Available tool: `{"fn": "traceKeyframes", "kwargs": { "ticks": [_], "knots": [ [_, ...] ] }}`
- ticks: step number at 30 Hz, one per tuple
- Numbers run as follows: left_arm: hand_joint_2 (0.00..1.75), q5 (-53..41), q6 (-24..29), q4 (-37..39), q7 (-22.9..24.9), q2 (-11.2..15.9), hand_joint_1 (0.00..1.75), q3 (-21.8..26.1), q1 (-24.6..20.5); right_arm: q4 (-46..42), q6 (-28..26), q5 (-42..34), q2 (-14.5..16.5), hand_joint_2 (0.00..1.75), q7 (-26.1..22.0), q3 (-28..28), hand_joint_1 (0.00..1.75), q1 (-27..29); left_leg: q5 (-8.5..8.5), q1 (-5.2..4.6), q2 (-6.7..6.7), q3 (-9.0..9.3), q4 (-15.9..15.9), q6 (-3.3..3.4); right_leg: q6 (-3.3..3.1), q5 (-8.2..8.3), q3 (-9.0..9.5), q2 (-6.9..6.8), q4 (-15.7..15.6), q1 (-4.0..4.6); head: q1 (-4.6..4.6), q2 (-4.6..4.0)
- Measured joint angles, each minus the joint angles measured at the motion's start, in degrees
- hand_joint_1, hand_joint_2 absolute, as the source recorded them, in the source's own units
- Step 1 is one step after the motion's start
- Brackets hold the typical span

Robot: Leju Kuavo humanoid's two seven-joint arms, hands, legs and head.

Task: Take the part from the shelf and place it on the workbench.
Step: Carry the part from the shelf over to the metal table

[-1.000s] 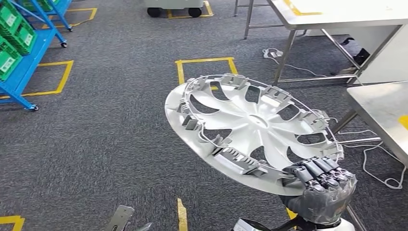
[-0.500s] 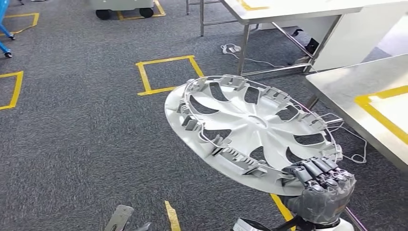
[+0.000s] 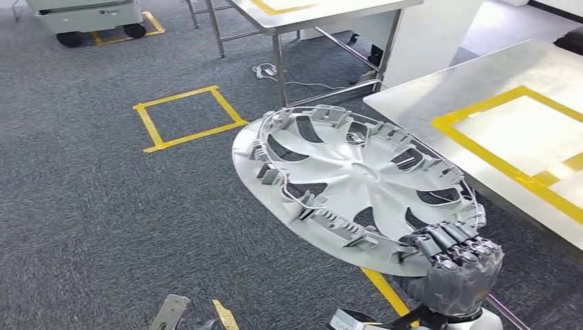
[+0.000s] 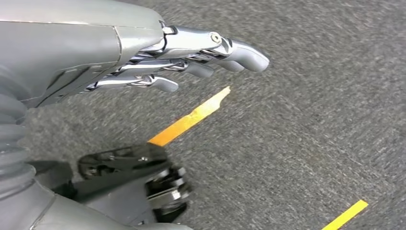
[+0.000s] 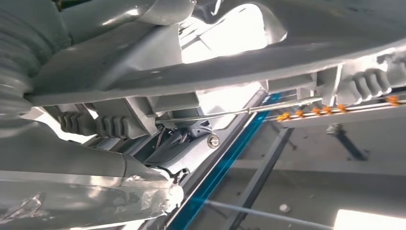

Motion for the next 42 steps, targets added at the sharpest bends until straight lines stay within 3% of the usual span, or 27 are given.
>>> {"fn": "traceKeyframes", "kwargs": {
  "ticks": [1,3,5,7,9,11,12,13,14,16,18,20,22,24,26,27,28,29,31,33,35,36,38,39,40,42],
  "knots": [
    [1.75,-0.6,0.1,0.0,0.5,0.0,0.0,-0.2,0.0,-0.8,0.0,3.9,-0.6,1.75,3.2,0.0,1.75,0.7,1.27,0.08,-1.51,1.32,-3.2,0.28,0.16,-0.08,-0.06,0.67,0.1,-0.01,-0.01,0.0],
    [1.75,-1.4,0.4,0.0,1.2,-0.1,0.0,-0.8,0.1,-3.6,0.0,11.3,-2.8,1.75,9.3,-0.2,1.75,3.6,1.56,0.11,-3.31,2.66,-6.3,0.57,0.75,-0.13,-0.46,1.68,0.2,-0.16,-0.07,0.01],
    [1.75,-1.6,0.6,0.0,1.5,-0.4,0.0,-1.1,0.1,-6.2,0.0,13.8,-5.1,1.75,11.9,-0.5,1.75,6.5,1.32,0.16,-2.05,2.91,-7.1,0.77,1.43,-0.08,-1.03,2.17,0.3,-0.3,-0.11,0.01],
    [1.75,-1.7,0.6,0.0,1.6,-0.7,0.0,-1.3,0.0,-7.7,0.0,14.0,-6.6,1.75,12.5,-0.9,1.75,7.9,1.43,0.29,-0.29,3.1,-7.6,1.25,1.97,-1.47,-2.38,-0.18,2.2,-0.12,0.11,0.0],
    [1.75,-1.7,0.5,0.0,1.6,-0.8,0.0,-1.4,0.0,-8.6,0.0,14.1,-7.6,1.75,12.0,-1.1,1.75,8.4,1.3,0.16,1.66,3.27,-7.7,1.68,2.39,-4.79,-5.49,-3.33,8.4,-0.11,0.32,0.0],
    [1.75,-1.7,0.5,0.0,1.7,-0.9,0.0,-1.5,0.1,-9.1,0.0,14.3,-8.0,1.75,11.4,-1.4,1.75,8.8,1.09,0.05,3.59,3.39,-7.7,1.86,2.85,-7.04,-8.67,-4.29,14.9,-0.37,0.34,0.0],
    [1.75,-1.7,0.5,0.0,1.8,-0.9,0.0,-1.5,0.0,-9.3,0.0,14.4,-8.2,1.75,11.2,-1.6,1.75,9.1,0.97,0.04,4.42,3.48,-7.6,1.85,3.08,-6.76,-9.09,-4.52,15.8,-0.53,0.34,0.0],
    [1.75,-1.7,0.4,0.0,1.8,-1.0,0.0,-1.6,0.0,-9.5,0.0,14.4,-8.3,1.75,11.0,-1.9,1.75,9.4,0.84,0.06,5.13,3.63,-7.6,1.78,3.25,-5.49,-8.33,-4.82,14.4,-0.7,0.37,0.0],
    [1.75,-1.6,0.4,0.0,1.9,-1.0,0.0,-1.7,-0.1,-9.8,0.0,14.4,-8.4,1.75,10.9,-2.1,1.75,9.6,0.68,0.08,5.76,3.87,-7.6,1.64,3.37,-3.59,-6.48,-5.51,11.1,-0.84,0.36,0.0],
    [1.75,-1.6,0.3,0.0,1.9,-1.1,0.0,-1.9,-0.1,-10.2,0.0,14.4,-8.5,1.75,10.7,-2.4,1.75,9.9,0.27,-0.12,6.79,4.39,-7.6,1.08,3.29,-1.0,-2.2,-8.24,3.6,-0.72,0.42,0.0],
    [1.75,-1.5,0.2,0.0,1.9,-1.0,0.0,-2.0,-0.1,-10.5,0.0,14.4,-8.6,1.75,10.6,-2.7,1.75,9.9,-0.04,-0.43,7.8,4.8,-7.4,0.48,2.74,-0.63,-0.33,-9.5,0.5,-0.35,0.42,0.0],
    [1.75,-1.5,0.2,0.0,1.9,-1.1,0.0,-2.2,-0.2,-10.8,0.0,14.4,-8.6,1.75,10.5,-3.0,1.75,10.2,-0.32,-0.38,8.69,5.12,-7.4,-0.06,1.93,-0.59,-0.32,-8.16,0.4,-0.27,0.39,0.0],
    [1.75,-1.5,0.2,0.0,1.9,-1.1,0.0,-2.4,-0.3,-11.1,0.0,14.4,-8.6,1.75,10.4,-3.2,1.75,10.4,-1.82,-0.07,6.83,4.79,-5.9,-0.65,1.15,-0.41,-0.24,-6.87,0.3,-0.45,0.32,0.0],
    [1.75,-1.5,0.2,0.0,1.9,-1.1,0.0,-2.4,-0.3,-11.2,0.0,14.4,-8.6,1.75,10.3,-3.3,1.75,10.5,-5.37,0.1,3.74,2.23,0.1,-0.93,0.55,-0.28,-0.19,-5.5,0.2,-0.57,0.15,0.0],
    [1.75,-1.5,0.2,0.0,2.0,-1.1,0.0,-2.4,0.0,-11.2,0.0,14.4,-8.6,1.75,10.2,-3.4,1.75,10.5,-8.26,0.05,2.75,-1.37,7.5,-0.85,0.29,-0.26,-0.19,-3.88,0.2,-0.46,0.06,0.0],
    [1.75,-1.5,0.2,0.0,2.0,-1.0,0.0,-2.4,0.1,-11.2,0.0,14.4,-8.6,1.75,10.1,-3.4,1.75,10.5,-8.16,0.02,2.66,-2.33,9.1,-0.71,0.25,-0.25,-0.16,-3.0,0.2,-0.37,0.04,0.0],
    [1.75,-1.5,0.2,0.0,2.1,-1.0,0.0,-2.4,0.1,-11.2,0.0,14.4,-8.6,1.75,10.1,-3.5,1.75,10.6,-6.88,-0.01,2.54,-2.3,8.5,-0.48,0.24,-0.24,-0.09,-2.1,0.2,-0.29,0.05,0.0],
    [1.75,-1.5,0.2,0.0,2.1,-1.0,0.0,-2.4,0.1,-11.2,0.0,14.4,-8.6,1.75,10.1,-3.5,1.75,10.6,-4.7,-0.03,2.13,-1.26,5.8,-0.15,0.24,-0.23,0.01,-1.2,0.2,-0.23,0.04,0.0],
    [1.75,-1.5,0.2,0.0,2.1,-0.9,0.0,-2.4,0.0,-11.2,0.0,14.4,-8.6,1.75,10.1,-3.6,1.75,10.6,-0.55,0.04,-0.64,1.87,-1.6,0.69,0.36,-0.24,0.07,0.36,0.3,-0.13,0.08,0.0],
    [1.75,-1.5,0.2,0.0,2.1,-0.8,0.0,-2.4,0.0,-11.2,0.0,14.4,-8.6,1.75,10.1,-3.7,1.75,10.6,0.55,0.06,-3.06,3.69,-6.0,1.08,0.86,-0.12,-0.38,1.73,0.5,-0.34,0.09,0.0],
    [1.75,-1.5,0.2,0.0,2.1,-0.9,0.0,-2.5,0.0,-11.3,0.0,14.4,-8.6,1.75,10.1,-3.8,1.75,10.7,0.35,0.01,-2.53,4.03,-6.9,1.12,1.65,0.15,-1.09,3.0,0.4,-0.66,0.01,0.0],
    [1.75,-1.4,0.2,0.0,2.1,-0.9,0.0,-2.5,-0.1,-11.3,0.0,14.4,-8.6,1.75,10.1,-3.9,1.75,10.8,0.52,0.08,-1.81,4.13,-7.2,1.27,2.01,0.06,-1.44,2.49,0.6,-0.67,0.08,0.0],
    [1.75,-1.4,0.2,0.0,2.1,-1.0,0.0,-2.5,-0.2,-11.4,0.0,14.4,-8.6,1.75,10.1,-4.0,1.75,10.8,0.8,0.29,-0.2,4.39,-7.9,1.69,2.63,-1.73,-3.04,-0.69,3.2,-0.49,0.44,0.0],
    [1.75,-1.4,0.2,0.0,2.1,-1.1,0.0,-2.5,-0.2,-11.5,0.0,14.4,-8.7,1.75,10.0,-4.0,1.75,10.7,0.79,0.25,0.67,4.45,-8.0,1.84,2.93,-3.52,-4.49,-2.71,6.4,-0.5,0.61,0.0],
    [1.75,-1.4,0.2,0.0,2.1,-1.1,0.0,-2.5,-0.1,-11.5,0.0,14.4,-8.7,1.75,10.0,-4.0,1.75,10.6,0.73,0.19,1.58,4.44,-8.0,1.95,3.25,-5.45,-6.32,-3.84,10.2,-0.6,0.73,0.0],
    [1.75,-1.4,0.2,0.0,2.1,-1.1,0.0,-2.5,0.1,-11.5,0.0,14.4,-8.7,1.75,10.0,-4.0,1.75,10.6,0.57,0.12,3.43,4.47,-8.0,1.97,3.8,-7.39,-8.96,-4.53,15.8,-0.87,0.72,0.0]
  ]
}}
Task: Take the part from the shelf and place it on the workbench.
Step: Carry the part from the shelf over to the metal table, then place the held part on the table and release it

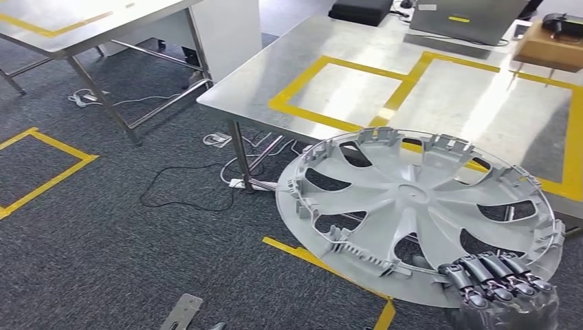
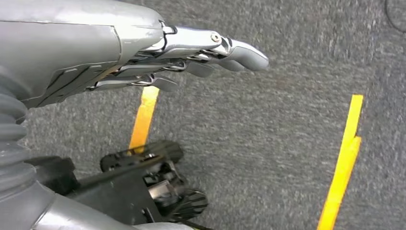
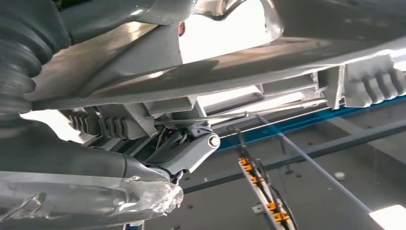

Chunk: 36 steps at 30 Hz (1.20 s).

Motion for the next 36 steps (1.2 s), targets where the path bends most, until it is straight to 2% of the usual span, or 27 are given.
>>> {"fn": "traceKeyframes", "kwargs": {
  "ticks": [1,2,3,5,6,7,8,9,11,13,14,15,16,17,19,21,24,26,27,29,30,31,32,33,34,35,36],
  "knots": [
    [1.75,0.0,0.0,0.0,0.0,0.0,0.0,0.0,0.0,0.0,0.0,0.0,0.0,1.75,0.0,0.0,1.75,0.0,-0.1,0.0,0.79,0.07,0.0,-0.06,0.19,0.67,0.2,-0.19,-0.2,-0.11,0.02,0.0],
    [1.75,0.0,0.0,0.0,0.0,0.0,0.0,0.0,0.0,0.0,0.0,0.0,0.0,1.75,0.0,0.0,1.75,0.1,-0.24,0.0,1.5,0.24,0.0,-0.16,0.28,2.28,1.61,-0.53,-2.6,-0.2,0.01,0.0],
    [1.75,0.0,0.0,0.0,0.0,-0.1,0.0,0.0,-0.1,0.0,0.0,0.0,0.0,1.75,-0.1,0.0,1.75,0.1,-0.42,0.0,2.14,0.49,0.0,-0.33,0.29,4.3,3.96,-1.36,-6.6,-0.26,0.03,0.0],
    [1.75,0.0,0.0,0.0,0.0,-0.1,0.0,0.0,-0.1,0.0,0.0,0.0,-0.1,1.75,-0.4,0.0,1.75,0.0,-0.81,-0.29,3.2,0.99,0.1,-0.88,-0.19,6.56,8.19,-3.49,-13.8,0.06,-0.03,0.0],
    [1.75,0.1,0.0,0.0,0.0,-0.1,0.0,0.0,-0.2,-0.1,0.0,0.0,-0.1,1.75,-0.8,-0.1,1.75,0.0,-0.93,-0.44,3.62,1.15,0.1,-1.17,-0.55,6.84,9.22,-4.08,-15.5,0.23,-0.06,0.0],
    [1.75,0.2,0.0,0.0,0.0,-0.1,0.0,0.0,-0.2,-0.1,0.0,0.0,-0.1,1.75,-1.2,-0.3,1.75,0.0,-1.0,-0.56,4.09,1.25,0.2,-1.42,-0.94,6.65,9.4,-3.99,-15.9,0.43,-0.11,0.0],
    [1.75,0.3,0.0,0.0,0.0,-0.1,0.0,0.0,-0.2,-0.2,0.0,0.0,-0.1,1.75,-1.7,-0.6,1.75,0.1,-1.04,-0.55,4.59,1.37,0.2,-1.66,-1.34,6.77,9.32,-3.25,-15.9,0.42,-0.14,0.0],
    [1.75,0.5,0.0,0.0,0.0,-0.1,0.0,0.0,-0.3,-0.2,0.0,0.0,-0.1,1.75,-2.0,-1.0,1.75,0.3,-1.3,-0.45,4.51,1.48,0.3,-1.96,-1.68,6.86,9.3,-2.7,-16.0,0.34,-0.12,0.0],
    [1.75,1.0,-0.1,0.0,-0.1,-0.1,0.0,0.0,-0.5,-0.2,0.0,0.0,-0.1,1.75,-2.4,-1.8,1.75,0.7,-3.03,-0.21,2.54,0.86,2.3,-2.51,-2.45,7.07,9.4,-1.59,-16.2,0.1,-0.28,0.0],
    [1.75,1.3,-0.2,0.0,-0.2,0.1,0.0,0.0,-0.4,0.0,0.0,0.0,-0.1,1.75,-2.3,-2.4,1.75,1.0,-6.55,-0.06,-0.03,-2.0,8.6,-2.74,-3.0,7.17,9.43,-0.49,-16.3,-0.01,-0.51,0.0],
    [1.75,1.4,-0.2,0.0,-0.3,0.2,0.0,0.0,-0.3,0.2,0.0,0.0,-0.1,1.75,-2.2,-2.7,1.75,1.1,-8.19,-0.06,-0.53,-3.93,12.5,-2.77,-3.16,7.17,9.41,0.09,-16.3,0.02,-0.56,0.0],
    [1.75,1.5,-0.2,0.0,-0.3,0.3,0.0,0.0,-0.1,0.5,0.0,0.0,-0.1,1.75,-2.1,-3.0,1.75,1.2,-8.97,-0.06,-0.71,-5.51,15.5,-2.78,-3.24,7.15,9.42,0.66,-16.3,0.05,-0.59,0.0],
    [1.75,1.6,-0.2,0.0,-0.3,0.4,0.0,0.1,0.0,0.8,0.0,0.0,-0.1,1.75,-1.8,-3.2,1.75,1.4,-8.63,-0.07,-0.78,-6.38,16.8,-2.74,-3.28,7.12,9.46,1.18,-16.3,0.07,-0.6,0.0],
    [1.75,1.8,-0.2,0.0,-0.3,0.5,0.0,0.1,0.0,1.2,0.0,0.0,-0.1,1.75,-1.4,-3.3,1.75,1.5,-7.12,-0.07,-0.81,-6.22,15.8,-2.65,-3.29,7.06,9.56,1.64,-16.3,0.08,-0.62,0.0],
    [1.75,2.3,-0.2,0.0,-0.3,0.7,0.0,0.1,0.0,2.1,0.0,0.0,-0.1,1.75,-0.4,-3.4,1.75,1.5,-2.53,-0.04,-1.04,-3.56,9.0,-2.34,-3.13,6.85,9.83,2.36,-16.2,0.08,-0.66,0.0],
    [1.75,2.6,-0.2,0.0,-0.3,0.9,0.0,0.1,-0.2,3.1,0.0,0.0,-0.2,1.75,0.5,-3.4,1.75,1.4,-0.32,-0.03,-1.51,-1.0,2.8,-2.02,-2.62,6.56,9.75,2.82,-15.8,0.27,-0.69,0.0],
    [1.75,2.9,-0.3,0.0,-0.2,1.0,0.0,0.1,-0.2,4.5,0.0,0.0,-0.6,1.75,1.0,-3.4,1.75,1.3,-0.51,-0.17,-1.71,-0.59,1.3,-1.37,-1.61,6.45,9.35,2.98,-15.8,0.23,-0.7,0.0],
    [1.75,2.9,-0.3,0.0,-0.2,1.0,0.0,0.1,-0.1,5.2,0.0,0.1,-0.9,1.75,1.1,-3.4,1.75,1.3,-0.39,-0.03,-1.57,-0.42,0.9,-0.67,-0.98,5.57,8.61,2.03,-14.5,0.14,-0.48,0.0],
    [1.75,3.0,-0.3,0.0,-0.2,0.9,0.0,0.1,-0.1,5.5,0.0,0.1,-1.1,1.75,1.2,-3.4,1.75,1.3,-0.37,0.07,-1.47,-0.3,0.8,-0.37,-0.74,4.39,7.42,1.34,-12.2,0.13,-0.29,0.0],
    [1.75,3.0,-0.3,0.0,-0.2,1.0,0.0,0.1,0.0,6.1,0.0,0.1,-1.3,1.75,1.4,-3.4,1.75,1.1,-0.58,0.02,-1.19,-0.16,0.8,0.02,-0.38,1.29,3.47,0.29,-4.8,0.08,0.05,0.0],
    [1.75,3.0,-0.3,0.0,-0.2,1.0,0.0,0.2,0.1,6.4,0.0,0.1,-1.4,1.75,1.4,-3.4,1.75,1.1,-0.72,-0.01,-1.04,-0.05,0.8,0.09,-0.26,0.28,1.48,0.11,-1.3,0.06,0.05,0.0],
    [1.75,3.0,-0.3,0.0,-0.2,1.0,0.0,0.2,0.2,6.7,0.0,0.1,-1.5,1.75,1.5,-3.4,1.75,1.1,-0.92,-0.03,-0.93,0.13,0.9,0.11,-0.19,0.27,0.24,0.04,0.5,0.06,0.05,0.0],
    [1.75,3.0,-0.2,0.0,-0.2,1.0,0.0,0.2,0.3,7.0,0.0,0.1,-1.6,1.75,1.5,-3.4,1.75,1.2,-1.16,-0.03,-0.87,0.44,0.9,0.08,-0.19,1.42,0.09,-0.02,0.2,0.06,0.07,0.0],
    [1.75,3.0,-0.2,0.0,-0.2,1.0,0.0,0.2,0.3,7.2,0.0,0.1,-1.7,1.75,1.5,-3.4,1.75,1.2,-1.47,-0.02,-0.85,0.88,0.9,0.0,-0.28,3.53,1.15,-0.13,-2.5,0.05,0.07,0.0],
    [1.75,3.0,-0.2,0.0,-0.2,0.9,0.0,0.2,0.3,7.4,0.0,0.1,-1.8,1.75,1.5,-3.4,1.75,1.2,-1.83,-0.02,-0.84,1.37,0.9,-0.15,-0.43,5.8,2.91,-0.37,-6.4,0.07,0.09,0.0],
    [1.75,3.0,-0.2,0.0,-0.2,0.9,0.0,0.2,0.3,7.5,0.0,0.1,-1.9,1.75,1.5,-3.4,1.75,1.1,-2.19,-0.13,-0.82,1.76,0.9,-0.4,-0.6,7.31,4.75,-0.66,-10.0,0.19,0.08,0.0],
    [1.75,3.0,-0.2,0.0,-0.2,0.9,0.0,0.2,0.2,7.5,0.0,0.1,-1.9,1.75,1.5,-3.4,1.75,1.0,-2.51,-0.24,-0.79,2.0,0.9,-0.7,-0.89,7.94,6.28,-0.87,-12.8,0.32,0.06,0.01]
  ]
}}
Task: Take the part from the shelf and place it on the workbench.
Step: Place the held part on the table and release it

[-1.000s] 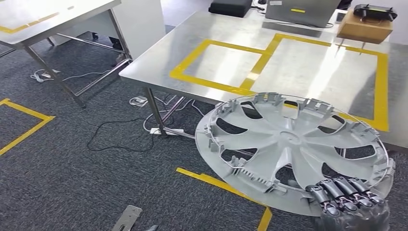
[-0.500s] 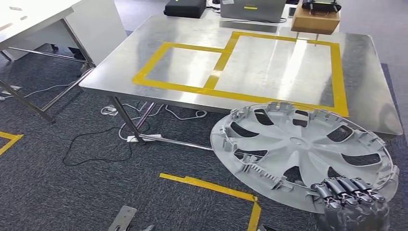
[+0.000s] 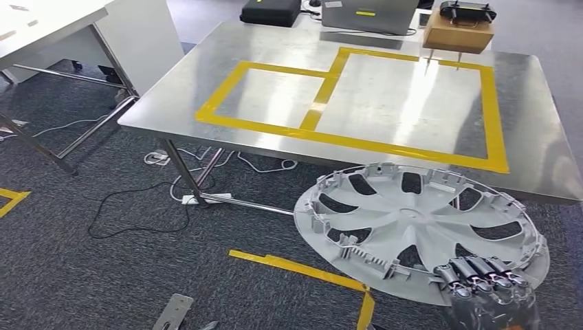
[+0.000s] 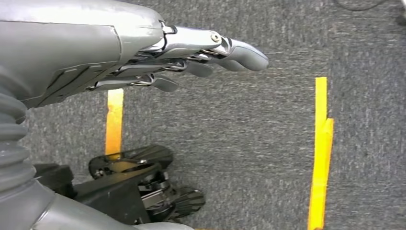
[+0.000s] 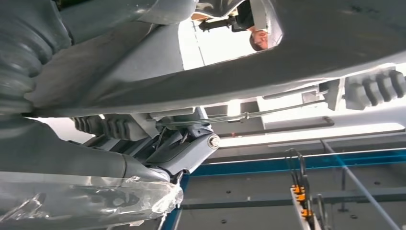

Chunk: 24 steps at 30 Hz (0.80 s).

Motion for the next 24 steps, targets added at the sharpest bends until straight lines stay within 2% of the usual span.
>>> {"fn": "traceKeyframes", "kwargs": {
  "ticks": [1,4,6,7,9,10,11,12,13,14,15,16,17,19,21,22,24],
  "knots": [
    [1.75,0.0,0.0,0.0,0.0,0.0,0.0,0.0,0.0,0.0,0.0,0.0,0.0,1.75,0.0,0.0,1.75,-0.1,-0.21,-0.11,0.05,0.1,0.0,-0.29,-0.28,-0.12,0.82,-0.11,-1.4,0.14,-0.08,0.0],
    [1.75,0.0,0.0,0.0,0.0,0.0,0.0,0.0,-0.1,0.1,0.0,0.0,-0.1,1.75,0.0,0.0,1.75,0.0,-0.72,-0.11,0.29,0.42,-0.1,-1.18,-1.29,-0.88,1.49,0.27,-2.1,0.2,-0.38,0.01],
    [1.75,0.0,0.0,0.0,0.0,0.0,0.0,0.0,-0.2,0.1,0.0,0.0,-0.2,1.75,0.1,0.0,1.75,0.1,-2.31,0.0,0.17,-0.61,2.6,-1.74,-2.06,-1.15,2.14,0.4,-2.5,-0.01,-0.61,0.0],
    [1.75,0.0,0.0,0.0,0.0,0.0,0.0,0.0,-0.2,0.1,0.0,0.0,-0.2,1.75,0.1,0.0,1.75,0.0,-3.76,0.05,0.06,-2.27,5.8,-1.91,-2.4,-1.35,2.46,0.42,-2.6,-0.07,-0.75,0.0],
    [1.75,0.0,0.0,0.0,0.0,0.1,0.0,0.0,0.0,0.1,0.0,0.0,-0.2,1.75,0.1,0.0,1.75,0.0,-6.47,0.09,0.02,-6.92,13.6,-2.07,-2.84,-1.89,2.97,0.59,-2.6,-0.02,-0.86,-0.01],
    [1.75,0.0,0.0,0.0,0.0,0.1,0.0,0.0,0.1,0.1,0.0,0.0,-0.2,1.75,0.1,0.0,1.75,0.0,-6.59,0.09,0.01,-8.73,16.1,-2.06,-2.91,-2.18,3.32,0.75,-2.6,0.03,-0.87,-0.01],
    [1.75,0.0,0.0,0.0,0.0,0.1,0.0,0.0,0.2,0.2,0.0,0.0,-0.2,1.75,0.1,0.0,1.75,0.0,-5.51,0.08,0.0,-9.62,16.6,-1.96,-2.89,-2.5,3.75,0.93,-2.6,0.08,-0.87,-0.01],
    [1.75,0.0,0.0,0.0,0.0,0.1,0.0,0.0,0.3,0.2,0.0,0.0,-0.2,1.75,0.1,0.0,1.75,0.0,-3.3,0.05,-0.01,-9.49,15.0,-1.74,-2.84,-2.86,4.32,1.1,-2.6,0.15,-0.88,-0.01],
    [1.75,0.0,0.0,0.0,0.0,0.2,0.0,0.0,0.3,0.3,0.0,0.0,-0.2,1.75,0.1,0.0,1.75,0.0,-0.41,-0.02,-0.06,-8.48,11.7,-1.39,-2.76,-3.26,4.93,1.24,-2.6,0.22,-0.87,-0.01],
    [1.75,0.0,0.0,0.0,0.0,0.2,0.0,0.0,0.3,0.3,0.0,0.0,-0.2,1.75,0.1,0.0,1.75,0.0,1.75,-0.16,-0.13,-7.22,8.3,-0.92,-2.59,-3.7,5.42,1.33,-2.6,0.35,-0.82,-0.01],
    [1.75,0.0,0.0,0.0,0.0,0.3,0.0,0.0,0.2,0.3,0.0,0.0,-0.2,1.75,0.0,0.0,1.75,0.0,3.05,-0.3,-0.2,-5.88,5.1,-0.5,-2.35,-4.09,5.8,1.44,-2.6,0.43,-0.8,-0.01],
    [1.75,0.0,0.0,0.0,0.0,0.3,0.0,0.0,0.2,0.4,0.0,0.0,-0.2,1.75,0.0,0.0,1.75,0.0,3.39,-0.45,-0.26,-5.01,3.0,-0.17,-2.04,-4.38,5.96,1.48,-2.6,0.45,-0.74,-0.01],
    [1.75,0.0,0.0,0.0,0.0,0.4,0.0,0.0,0.1,0.4,0.0,0.0,-0.2,1.75,0.0,0.0,1.75,-0.1,2.9,-0.58,-0.29,-4.58,2.0,0.09,-1.62,-4.39,5.99,1.48,-2.5,0.46,-0.7,-0.01],
    [1.75,0.0,0.0,0.0,0.0,0.4,0.0,0.0,0.1,0.4,0.0,0.0,-0.2,1.75,0.1,0.0,1.75,0.0,2.42,-0.5,-0.36,-3.95,0.9,0.47,-0.88,-4.23,6.09,1.38,-2.3,0.34,-0.74,0.0],
    [1.75,0.0,0.1,0.0,0.0,0.3,0.0,0.1,0.0,0.4,0.0,0.0,-0.3,1.75,0.1,0.0,1.75,0.1,2.19,-0.13,-0.45,-2.84,0.2,0.92,-0.27,-5.15,5.44,1.19,-0.3,0.32,-0.55,-0.01],
    [1.75,0.0,0.1,0.0,0.0,0.3,0.0,0.1,0.0,0.5,0.0,0.0,-0.3,1.75,0.1,0.0,1.75,0.0,2.03,0.04,-0.46,-2.31,0.1,1.05,0.0,-6.35,4.15,1.12,2.1,0.25,-0.39,-0.01],
    [1.75,0.0,0.1,0.0,0.0,0.2,0.0,0.1,0.0,0.6,0.0,0.0,-0.3,1.75,0.2,0.0,1.75,-0.1,1.48,0.09,-0.42,-1.74,0.0,1.19,0.5,-9.15,0.01,1.02,9.1,0.02,-0.15,-0.01]
  ]
}}
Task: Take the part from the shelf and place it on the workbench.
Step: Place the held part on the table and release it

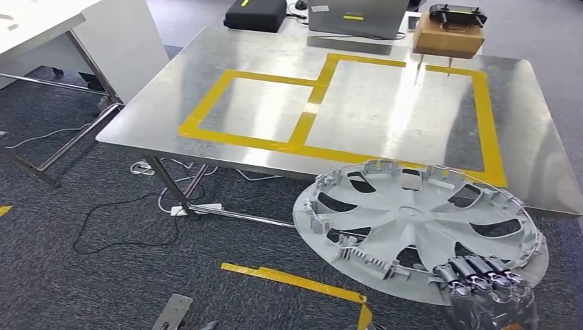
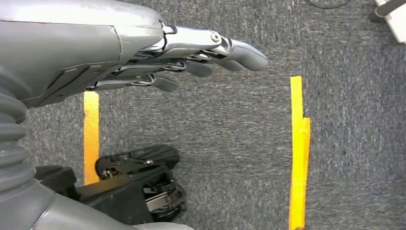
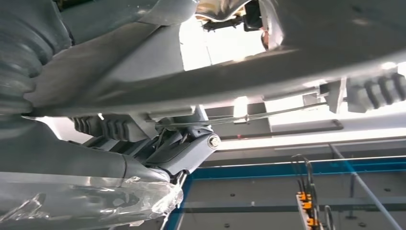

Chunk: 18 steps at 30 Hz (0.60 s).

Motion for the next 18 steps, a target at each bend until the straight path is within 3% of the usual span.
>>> {"fn": "traceKeyframes", "kwargs": {
  "ticks": [1,2,3,5,6,8,11,13,16,18],
  "knots": [
    [1.75,0.0,0.0,0.0,0.0,0.0,0.0,0.0,0.1,0.1,0.0,0.0,0.0,1.75,0.1,0.0,1.75,0.0,-0.34,0.0,0.02,0.33,0.0,-0.03,0.2,-0.7,-2.07,-0.03,2.8,-0.13,0.03,0.0],
    [1.75,0.1,0.0,0.0,0.0,0.0,0.0,0.0,0.1,0.2,0.0,0.0,-0.1,1.75,0.1,0.0,1.75,0.1,-0.72,0.02,0.03,0.77,0.0,-0.09,0.33,-0.35,-3.41,-0.08,4.0,-0.23,0.03,0.0],
    [1.75,0.1,0.0,0.0,0.0,-0.1,0.0,0.0,0.2,0.3,0.0,0.0,-0.1,1.75,0.1,0.0,1.75,0.2,-1.16,0.05,0.02,1.36,0.0,-0.18,0.42,1.29,-3.71,-0.14,3.0,-0.32,0.06,0.0],
    [1.75,0.2,0.1,0.0,0.0,-0.2,0.0,0.1,0.2,0.5,0.0,0.0,-0.3,1.75,0.2,0.0,1.75,0.2,-2.19,0.15,-0.02,2.82,0.0,-0.53,0.47,6.44,-1.85,-0.41,-3.3,-0.43,0.04,0.0],
    [1.75,0.3,0.1,0.0,0.0,-0.2,0.0,0.1,0.1,0.7,0.0,0.0,-0.3,1.75,0.2,0.0,1.75,0.2,-2.66,0.17,-0.01,3.44,0.0,-0.81,0.39,7.74,-0.85,-0.64,-6.4,-0.32,0.06,-0.01],
    [1.75,0.4,0.2,0.0,-0.1,-0.2,0.0,0.1,0.0,0.8,0.0,0.0,-0.4,1.75,0.0,0.0,1.75,0.0,-3.36,0.07,0.11,4.0,-0.1,-1.57,-0.43,7.68,0.41,-1.01,-9.4,0.06,0.09,-0.01],
    [1.75,0.6,0.3,0.0,-0.2,-0.2,0.0,0.1,0.0,0.1,0.0,0.0,-0.4,1.75,-1.1,-0.4,1.75,0.0,-3.7,-0.02,0.27,4.53,0.4,-2.59,-2.1,7.32,1.78,-0.87,-10.7,0.07,-0.16,0.0],
    [1.75,0.6,0.2,0.0,-0.2,-0.2,0.0,0.2,-0.2,-0.6,0.0,0.0,-0.4,1.75,-1.6,-0.8,1.75,-0.1,-4.22,0.05,0.19,2.74,4.2,-3.01,-2.7,7.11,3.08,-0.75,-11.4,-0.13,-0.45,0.0],
    [1.75,1.0,0.0,0.0,-0.3,-0.1,0.0,0.2,0.0,-1.0,0.0,0.0,-0.3,1.75,-1.6,-1.1,1.75,-0.4,-7.61,0.04,0.15,-4.41,14.1,-3.35,-3.24,6.08,4.56,-0.49,-11.7,-0.11,-0.73,0.0],
    [1.75,1.4,-0.3,0.0,-0.4,0.1,0.0,0.2,0.3,-0.9,0.0,0.0,-0.3,1.75,-1.0,-1.3,1.75,-0.3,-9.04,-0.02,0.15,-7.62,15.8,-3.23,-3.27,4.95,5.94,-0.21,-11.7,-0.03,-0.73,0.0]
  ]
}}
